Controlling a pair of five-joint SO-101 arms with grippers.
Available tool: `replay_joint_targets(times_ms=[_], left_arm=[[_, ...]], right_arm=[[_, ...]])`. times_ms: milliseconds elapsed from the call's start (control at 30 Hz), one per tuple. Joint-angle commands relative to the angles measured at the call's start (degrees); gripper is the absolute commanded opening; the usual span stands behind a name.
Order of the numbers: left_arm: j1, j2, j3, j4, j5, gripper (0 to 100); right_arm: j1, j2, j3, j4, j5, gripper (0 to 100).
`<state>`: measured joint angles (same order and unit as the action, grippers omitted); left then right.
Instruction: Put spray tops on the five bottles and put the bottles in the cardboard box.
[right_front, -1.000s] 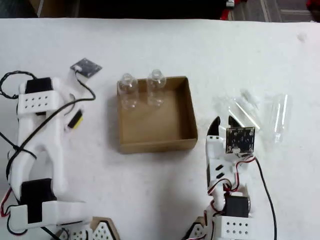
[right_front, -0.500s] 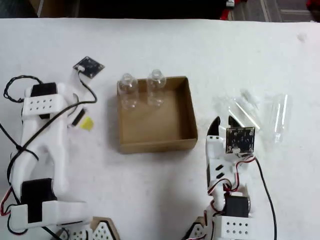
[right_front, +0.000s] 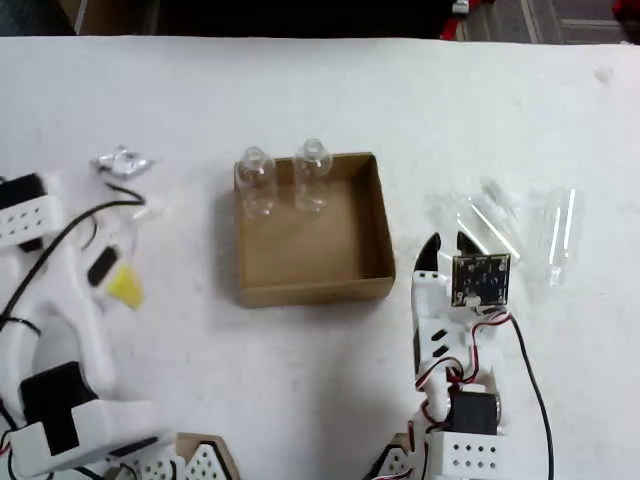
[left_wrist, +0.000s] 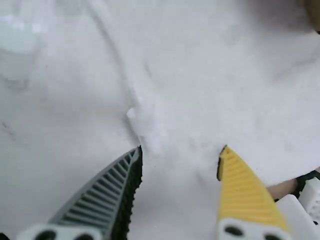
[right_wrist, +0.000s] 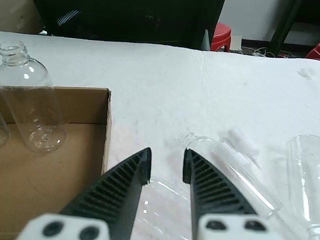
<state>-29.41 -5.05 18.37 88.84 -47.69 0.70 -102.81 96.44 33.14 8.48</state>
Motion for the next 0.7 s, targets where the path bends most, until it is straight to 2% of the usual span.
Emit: replay_joint_targets(times_ms=[0, 200, 667], left_arm=[[-3.56, -1.80, 4.13, -0.35, -0.79, 24], [-5.23, -2.07, 10.73, -9.58, -0.70, 28], [-4.35, -1.63, 15.38, -17.93, 1.41, 28]], right_arm=[[-0.48, -0.31, 0.44, 0.13, 0.88, 9.5], [-0.48, -0.31, 0.44, 0.13, 0.88, 9.5], [-0.57, -0.31, 0.44, 0.13, 0.88, 9.5]])
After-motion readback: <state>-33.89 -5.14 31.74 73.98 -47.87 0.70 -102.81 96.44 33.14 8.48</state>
